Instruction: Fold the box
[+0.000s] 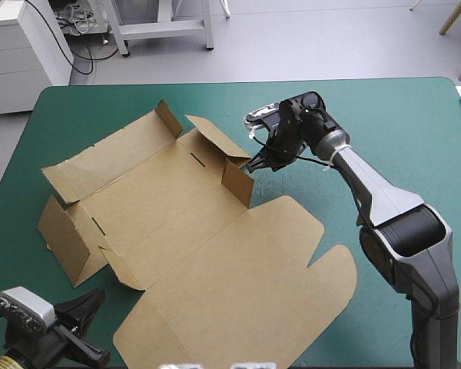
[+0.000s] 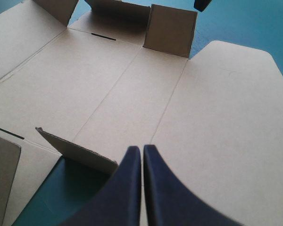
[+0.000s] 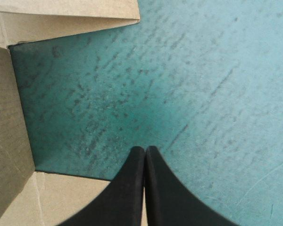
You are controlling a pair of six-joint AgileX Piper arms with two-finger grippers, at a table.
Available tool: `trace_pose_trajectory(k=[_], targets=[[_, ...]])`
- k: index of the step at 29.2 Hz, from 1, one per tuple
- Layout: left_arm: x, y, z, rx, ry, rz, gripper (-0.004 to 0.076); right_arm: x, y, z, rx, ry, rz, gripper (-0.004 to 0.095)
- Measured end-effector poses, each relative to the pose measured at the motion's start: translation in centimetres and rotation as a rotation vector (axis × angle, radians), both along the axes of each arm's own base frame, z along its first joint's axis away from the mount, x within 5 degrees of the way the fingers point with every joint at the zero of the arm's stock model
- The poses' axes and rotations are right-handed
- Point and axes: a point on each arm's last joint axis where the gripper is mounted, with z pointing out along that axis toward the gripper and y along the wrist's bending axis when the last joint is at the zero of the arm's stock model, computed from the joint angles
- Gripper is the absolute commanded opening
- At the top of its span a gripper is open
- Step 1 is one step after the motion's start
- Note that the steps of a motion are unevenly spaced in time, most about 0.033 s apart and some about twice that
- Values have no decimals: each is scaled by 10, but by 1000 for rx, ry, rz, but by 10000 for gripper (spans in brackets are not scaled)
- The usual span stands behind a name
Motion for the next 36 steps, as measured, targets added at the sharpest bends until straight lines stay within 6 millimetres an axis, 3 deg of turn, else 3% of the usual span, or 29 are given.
trace_pose_trajectory(k=[8, 22, 29, 32, 34, 36], targets=[[0, 0, 0, 0, 0, 0, -8, -3, -2, 12, 11, -26, -5, -21], [0, 0, 0, 2, -1, 1, -8, -39, -22, 93, 63, -201, -10, -21], [0, 0, 0, 2, -1, 1, -8, -58, -30, 123, 94, -262, -4, -18], [0, 0, 0, 2, -1, 1, -8, -61, -30, 128, 103, -269, 20, 33], [0, 0, 0, 2, -1, 1, -8, -63, -28, 128, 113, -268, 52, 133], [0, 0, 0, 2, -1, 1, -8, -64, -26, 128, 133, -260, 87, 300]])
